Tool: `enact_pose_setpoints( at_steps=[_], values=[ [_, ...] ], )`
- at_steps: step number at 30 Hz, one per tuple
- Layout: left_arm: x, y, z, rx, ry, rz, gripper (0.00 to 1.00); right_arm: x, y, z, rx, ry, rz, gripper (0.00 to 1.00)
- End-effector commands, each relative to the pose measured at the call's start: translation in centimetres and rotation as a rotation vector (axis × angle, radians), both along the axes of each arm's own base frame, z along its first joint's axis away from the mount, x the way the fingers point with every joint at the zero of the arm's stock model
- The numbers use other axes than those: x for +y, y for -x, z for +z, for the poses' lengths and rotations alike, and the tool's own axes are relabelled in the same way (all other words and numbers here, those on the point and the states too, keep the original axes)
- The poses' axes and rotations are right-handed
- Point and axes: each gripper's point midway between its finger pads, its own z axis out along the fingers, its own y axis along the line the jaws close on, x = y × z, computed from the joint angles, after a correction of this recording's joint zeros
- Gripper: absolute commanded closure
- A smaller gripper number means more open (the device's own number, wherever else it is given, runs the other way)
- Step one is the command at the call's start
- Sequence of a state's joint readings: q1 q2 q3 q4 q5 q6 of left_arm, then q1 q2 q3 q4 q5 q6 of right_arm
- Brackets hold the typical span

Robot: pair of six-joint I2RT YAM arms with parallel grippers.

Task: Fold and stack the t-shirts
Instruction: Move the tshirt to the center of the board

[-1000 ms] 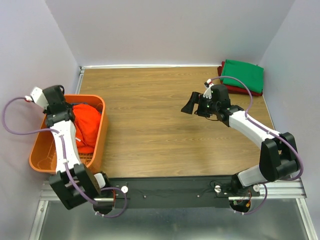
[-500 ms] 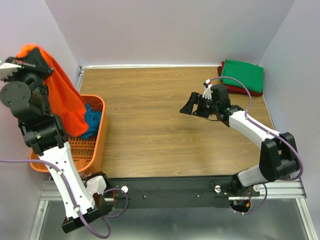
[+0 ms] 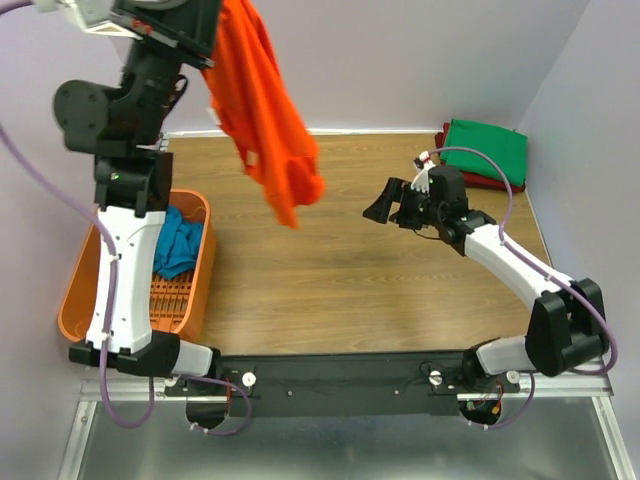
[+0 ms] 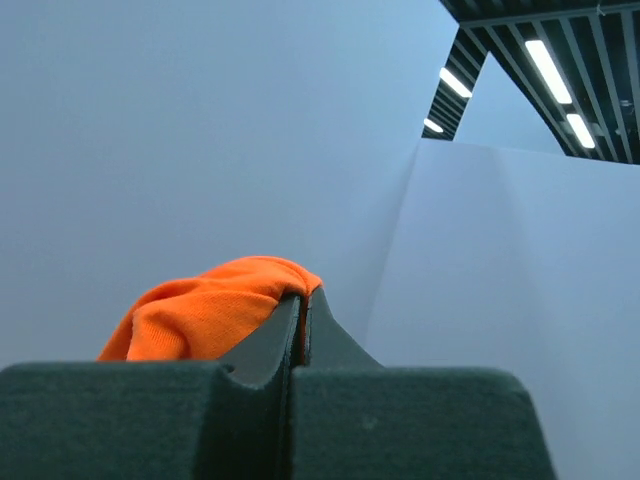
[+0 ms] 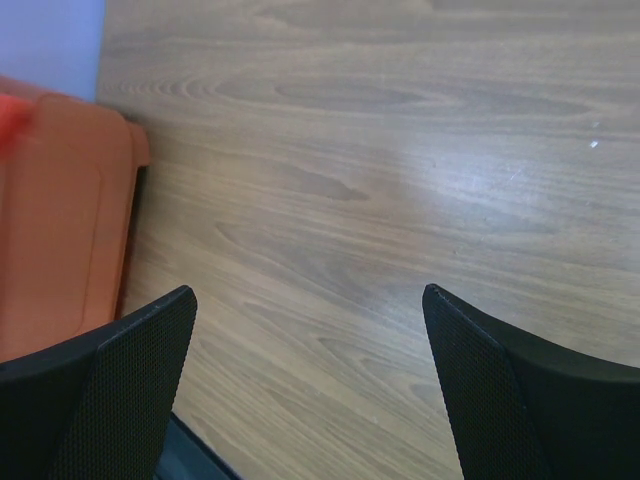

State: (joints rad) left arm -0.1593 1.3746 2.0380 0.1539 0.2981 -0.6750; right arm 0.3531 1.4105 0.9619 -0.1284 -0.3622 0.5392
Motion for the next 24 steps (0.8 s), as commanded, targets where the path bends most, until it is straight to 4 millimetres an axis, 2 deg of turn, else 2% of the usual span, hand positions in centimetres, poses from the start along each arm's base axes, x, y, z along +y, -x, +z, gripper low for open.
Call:
enact_pose_setpoints(
  at_steps=[1, 2, 4, 5, 6, 7, 9, 10, 12, 13, 14, 16, 17, 19, 20, 23, 24],
  values=[
    [-1.6, -1.7, -0.6, 0.011, 0.032, 0.025, 1.0, -1.4, -1.0, 3.8, -0.131, 0.016, -0.075, 0.0],
    [-2.8, -2.4, -1.4, 0.041, 0.021, 0.012, 1.0, -1.9, -1.2, 4.0, -0.143, 0.028, -0.102, 0.0],
    [-3.6, -5.3, -3.7, 0.126, 0.031, 0.023, 1.0, -2.5, -1.0, 4.7, -0.168, 0.032, -0.13, 0.0],
    [-4.1, -7.4, -6.2, 0.2, 0.033, 0.026, 1.0, -2.9, -1.1, 4.8, -0.177, 0.04, -0.156, 0.0],
    [-4.4, -8.7, -7.8, 0.244, 0.031, 0.034, 0.97, -3.2, -1.2, 5.0, -0.183, 0.044, -0.168, 0.0],
    [-4.5, -11.4, -11.9, 0.357, 0.044, 0.061, 0.84, -3.8, -1.1, 4.8, -0.179, 0.047, -0.206, 0.0],
    [-4.6, -13.9, -16.3, 0.459, 0.035, 0.095, 0.65, -4.3, -0.9, 4.6, -0.177, 0.053, -0.238, 0.0],
    [-5.0, -15.4, -20.0, 0.536, 0.01, 0.103, 0.54, -4.6, -0.8, 4.1, -0.168, 0.059, -0.253, 0.0],
    [-5.5, -17.2, -25.1, 0.66, -0.019, 0.099, 0.47, -5.0, -0.7, 3.5, -0.16, 0.071, -0.271, 0.0],
    [-5.5, -17.8, -27.1, 0.71, -0.019, 0.091, 0.46, -5.1, -0.6, 3.2, -0.155, 0.076, -0.277, 0.0],
    [-5.7, -18.1, -30.5, 0.794, -0.048, 0.088, 0.45, -5.2, -0.6, 2.9, -0.149, 0.081, -0.281, 0.0],
    [-5.4, -18.5, -34.1, 0.89, -0.065, 0.113, 0.45, -5.3, -0.3, 1.7, -0.124, 0.091, -0.284, 0.0],
    [-4.7, -18.4, -37.1, 0.974, -0.078, 0.152, 0.46, -5.4, -0.2, 1.4, -0.114, 0.093, -0.287, 0.0],
    [-4.0, -18.1, -39.6, 1.027, -0.087, 0.193, 0.46, -5.4, 0.2, -0.1, -0.08, 0.104, -0.279, 0.0],
    [-3.5, -17.7, -42.0, 1.083, -0.097, 0.22, 0.46, -5.3, 0.3, -0.5, -0.069, 0.106, -0.274, 0.0],
    [-2.4, -16.4, -44.9, 1.158, -0.102, 0.271, 0.49, -5.2, 0.3, -2.8, -0.017, 0.131, -0.264, 0.0],
    [-2.2, -15.4, -46.9, 1.202, -0.106, 0.276, 0.5, -5.3, 0.1, -4.0, 0.01, 0.15, -0.27, 0.0]
  ],
)
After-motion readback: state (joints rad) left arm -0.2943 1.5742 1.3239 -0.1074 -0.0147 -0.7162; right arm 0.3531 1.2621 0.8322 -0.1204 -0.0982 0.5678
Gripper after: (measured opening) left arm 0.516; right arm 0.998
